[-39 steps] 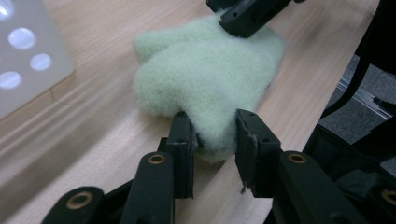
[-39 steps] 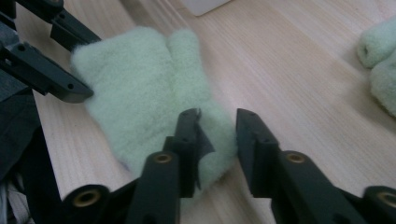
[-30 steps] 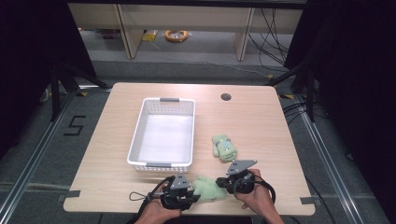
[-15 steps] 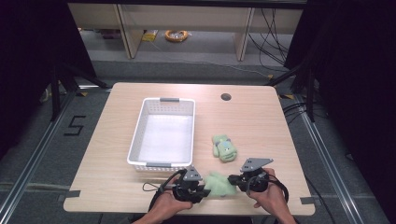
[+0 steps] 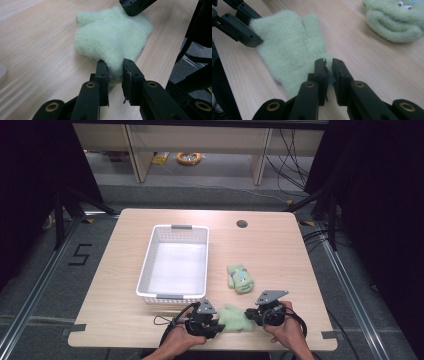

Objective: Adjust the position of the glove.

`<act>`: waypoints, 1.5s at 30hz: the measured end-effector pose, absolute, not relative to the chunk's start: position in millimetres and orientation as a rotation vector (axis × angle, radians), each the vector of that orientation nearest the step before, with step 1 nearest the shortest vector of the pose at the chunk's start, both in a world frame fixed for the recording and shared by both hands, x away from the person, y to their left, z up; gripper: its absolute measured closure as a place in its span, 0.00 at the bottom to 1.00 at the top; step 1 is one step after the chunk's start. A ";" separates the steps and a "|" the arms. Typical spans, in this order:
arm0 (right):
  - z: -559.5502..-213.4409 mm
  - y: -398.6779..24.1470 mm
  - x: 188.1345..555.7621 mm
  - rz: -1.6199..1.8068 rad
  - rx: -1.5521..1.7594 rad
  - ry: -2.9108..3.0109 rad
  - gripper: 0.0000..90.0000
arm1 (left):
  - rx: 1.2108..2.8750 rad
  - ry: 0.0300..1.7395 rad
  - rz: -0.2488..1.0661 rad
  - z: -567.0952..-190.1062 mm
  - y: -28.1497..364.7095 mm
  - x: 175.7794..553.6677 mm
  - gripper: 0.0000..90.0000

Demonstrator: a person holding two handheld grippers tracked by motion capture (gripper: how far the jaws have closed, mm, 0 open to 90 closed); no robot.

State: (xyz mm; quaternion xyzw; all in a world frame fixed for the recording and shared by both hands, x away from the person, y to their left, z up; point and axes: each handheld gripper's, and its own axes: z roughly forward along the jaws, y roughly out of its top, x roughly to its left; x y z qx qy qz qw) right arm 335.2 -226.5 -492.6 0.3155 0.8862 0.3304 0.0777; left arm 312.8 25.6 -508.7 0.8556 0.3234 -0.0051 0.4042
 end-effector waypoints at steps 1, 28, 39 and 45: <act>-492.9 -226.6 335.8 0.990 0.938 2.656 0.90 | 2.155 0.827 -0.023 -509.0 25.9 312.9 0.80; -462.5 -219.2 401.1 1.057 1.082 2.431 0.62 | 2.051 0.934 0.000 -492.6 66.5 296.3 0.35; -479.5 -204.4 439.4 1.029 1.149 2.434 0.61 | 2.062 0.935 0.008 -497.3 70.3 294.3 0.32; -491.6 -202.6 448.8 0.930 1.191 2.492 0.60 | 2.053 0.942 0.016 -496.9 71.0 294.1 0.29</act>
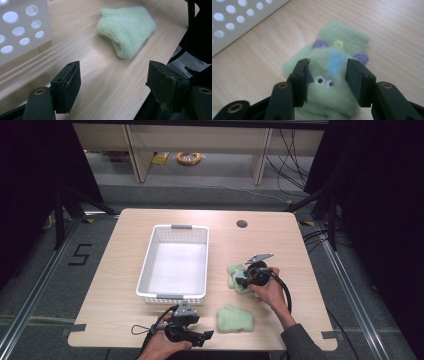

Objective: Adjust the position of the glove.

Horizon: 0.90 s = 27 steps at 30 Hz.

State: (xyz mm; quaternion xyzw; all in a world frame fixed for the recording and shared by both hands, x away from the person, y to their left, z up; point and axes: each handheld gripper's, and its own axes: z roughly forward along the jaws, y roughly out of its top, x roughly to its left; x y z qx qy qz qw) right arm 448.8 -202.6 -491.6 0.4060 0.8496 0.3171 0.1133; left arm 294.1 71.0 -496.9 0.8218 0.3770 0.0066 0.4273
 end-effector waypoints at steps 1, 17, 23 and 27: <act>-494.5 -201.7 449.6 0.965 1.186 2.479 0.60 | 2.050 0.941 0.016 -496.9 71.0 294.1 0.29; -499.7 -205.6 449.5 1.012 1.128 2.492 0.94 | 2.049 0.950 0.001 -500.2 70.1 294.9 0.28; -491.5 -205.7 444.9 0.994 1.096 2.496 0.97 | 2.041 0.951 0.004 -498.9 72.6 295.8 0.29; -482.6 -203.8 437.7 1.084 1.051 2.443 0.97 | 2.028 0.959 0.007 -498.7 73.1 296.0 0.29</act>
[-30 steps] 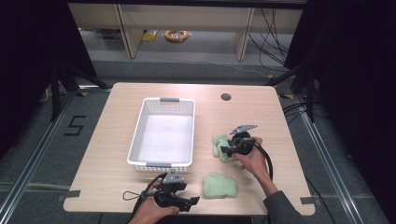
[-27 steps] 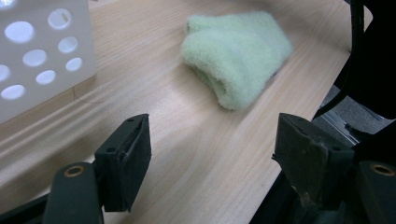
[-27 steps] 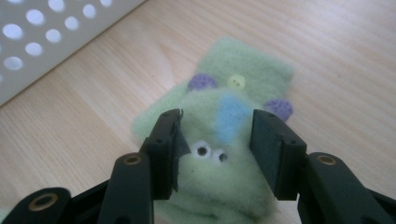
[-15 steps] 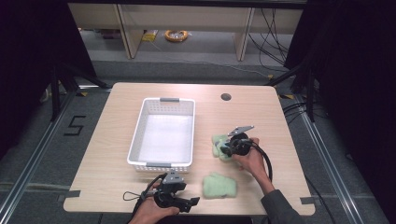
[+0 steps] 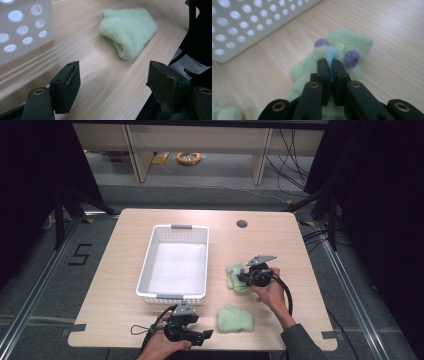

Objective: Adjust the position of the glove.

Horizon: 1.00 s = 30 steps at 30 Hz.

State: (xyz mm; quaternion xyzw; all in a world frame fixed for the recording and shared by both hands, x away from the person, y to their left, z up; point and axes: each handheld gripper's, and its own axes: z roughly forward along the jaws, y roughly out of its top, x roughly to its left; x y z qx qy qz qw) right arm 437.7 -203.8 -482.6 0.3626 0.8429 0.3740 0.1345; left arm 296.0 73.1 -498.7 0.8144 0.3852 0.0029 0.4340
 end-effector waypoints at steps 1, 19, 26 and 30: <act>-477.2 -204.8 435.0 1.079 1.040 2.467 0.97 | 2.026 0.960 0.008 -498.8 73.1 296.0 0.29; -442.4 -212.3 357.6 1.327 1.042 2.443 0.97 | 1.999 0.958 0.022 -494.5 71.7 292.9 0.29; -450.5 -208.8 332.8 1.320 1.082 2.434 0.96 | 1.990 0.911 0.038 -488.4 63.8 285.9 0.32; -454.8 -204.1 322.1 1.372 1.112 2.423 0.96 | 1.985 0.892 0.033 -486.8 56.1 282.3 0.33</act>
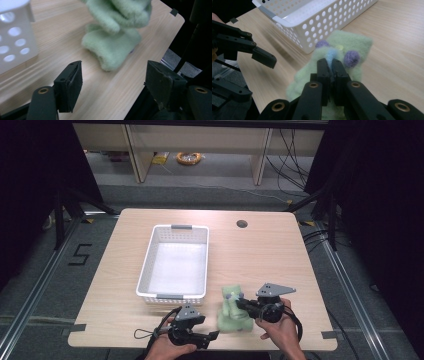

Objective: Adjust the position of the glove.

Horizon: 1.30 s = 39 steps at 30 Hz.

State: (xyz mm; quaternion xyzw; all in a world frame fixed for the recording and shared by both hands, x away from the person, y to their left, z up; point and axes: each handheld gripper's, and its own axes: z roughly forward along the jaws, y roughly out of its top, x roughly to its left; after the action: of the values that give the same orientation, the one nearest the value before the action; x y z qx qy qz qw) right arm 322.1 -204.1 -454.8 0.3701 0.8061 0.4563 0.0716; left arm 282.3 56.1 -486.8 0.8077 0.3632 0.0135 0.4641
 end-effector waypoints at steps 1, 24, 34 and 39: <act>-458.3 -201.7 317.8 1.374 1.148 2.429 0.96 | 1.993 0.877 0.032 -486.4 53.7 281.9 0.34; -485.9 -201.8 313.4 1.356 1.325 2.454 0.93 | 2.107 0.791 0.159 -496.7 -0.1 288.4 0.59; -481.6 -204.7 311.9 1.423 1.288 2.483 0.96 | 2.121 0.735 0.208 -488.8 5.1 291.6 0.85; -471.4 -206.9 302.6 1.473 1.268 2.452 0.96 | 2.123 0.693 0.206 -473.4 17.6 297.2 0.86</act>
State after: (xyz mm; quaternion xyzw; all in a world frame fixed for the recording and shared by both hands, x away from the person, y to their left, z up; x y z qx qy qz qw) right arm 302.6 -206.9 -471.4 0.4051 0.7838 0.4706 0.0064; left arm 297.2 17.6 -473.4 0.8527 0.2783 0.0826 0.4343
